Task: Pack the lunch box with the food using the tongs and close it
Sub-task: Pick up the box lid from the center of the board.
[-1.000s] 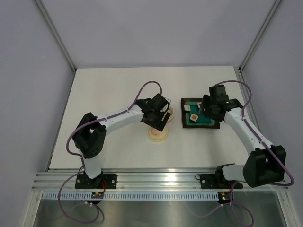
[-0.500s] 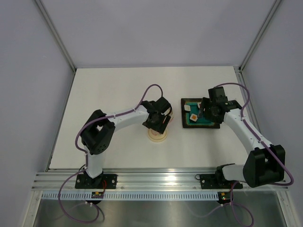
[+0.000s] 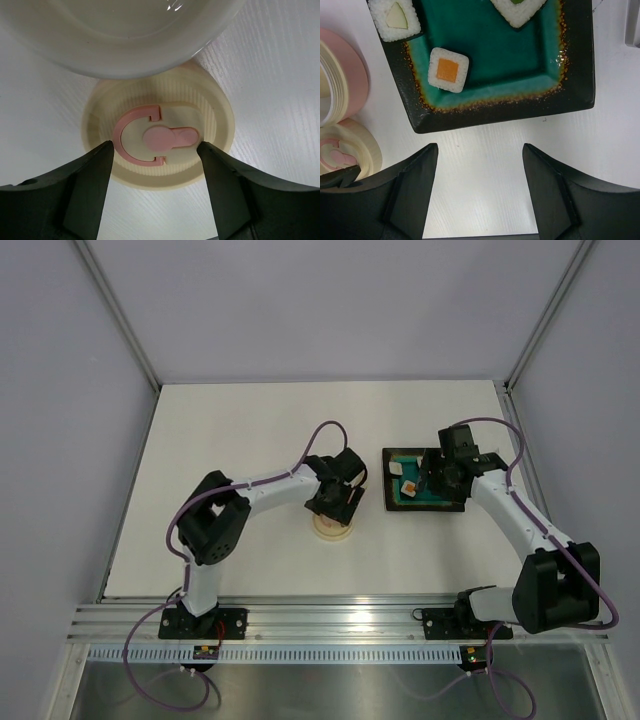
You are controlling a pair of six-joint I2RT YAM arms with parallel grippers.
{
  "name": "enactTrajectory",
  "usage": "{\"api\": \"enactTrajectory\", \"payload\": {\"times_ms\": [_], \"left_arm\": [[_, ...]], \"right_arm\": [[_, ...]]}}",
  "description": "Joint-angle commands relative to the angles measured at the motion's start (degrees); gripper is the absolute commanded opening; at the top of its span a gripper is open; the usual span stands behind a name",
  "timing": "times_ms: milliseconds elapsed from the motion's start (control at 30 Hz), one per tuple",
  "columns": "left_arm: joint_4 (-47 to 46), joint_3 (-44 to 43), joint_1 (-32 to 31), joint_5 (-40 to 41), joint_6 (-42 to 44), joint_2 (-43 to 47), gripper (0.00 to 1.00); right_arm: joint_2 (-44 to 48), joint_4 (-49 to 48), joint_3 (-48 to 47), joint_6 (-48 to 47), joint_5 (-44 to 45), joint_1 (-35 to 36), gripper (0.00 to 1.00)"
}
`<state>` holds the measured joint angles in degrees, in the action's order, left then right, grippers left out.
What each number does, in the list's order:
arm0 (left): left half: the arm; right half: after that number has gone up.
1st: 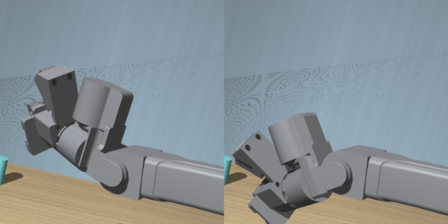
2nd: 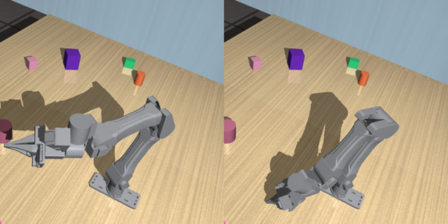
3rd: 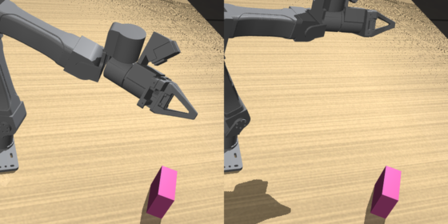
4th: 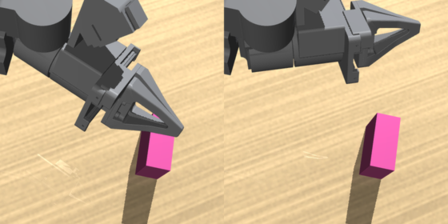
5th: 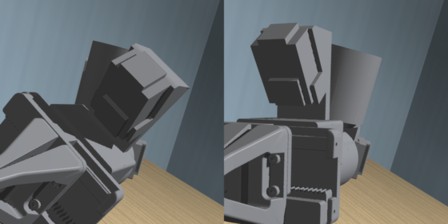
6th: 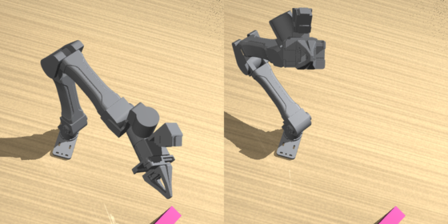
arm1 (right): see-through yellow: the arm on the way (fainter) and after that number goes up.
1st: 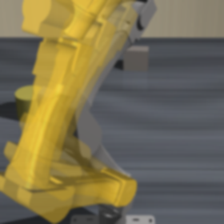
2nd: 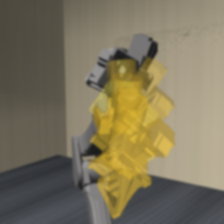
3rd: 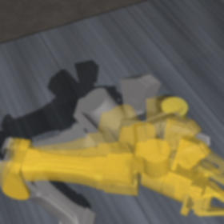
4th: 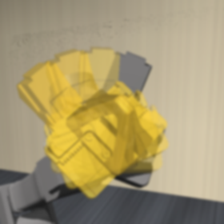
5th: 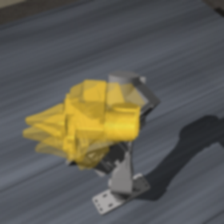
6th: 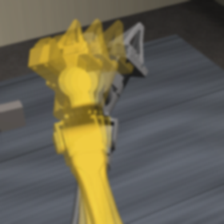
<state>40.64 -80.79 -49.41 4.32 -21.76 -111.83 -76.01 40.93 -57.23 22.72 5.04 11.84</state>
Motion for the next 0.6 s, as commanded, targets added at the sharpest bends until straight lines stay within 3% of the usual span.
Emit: {"api": "enactTrajectory", "payload": {"times_ms": [0, 567], "left_arm": [[-0.8, -2.2, -0.3, 0.7, -1.2, -0.8, 0.75], [-0.1, -2.5, -1.7, 5.5, -2.5, -3.0, 0.82]], "right_arm": [[-0.5, -1.8, 0.2, -0.5, -0.9, -0.1, 0.76], [-1.1, -3.2, 1.4, -0.7, -1.8, -0.1, 0.77]]}}
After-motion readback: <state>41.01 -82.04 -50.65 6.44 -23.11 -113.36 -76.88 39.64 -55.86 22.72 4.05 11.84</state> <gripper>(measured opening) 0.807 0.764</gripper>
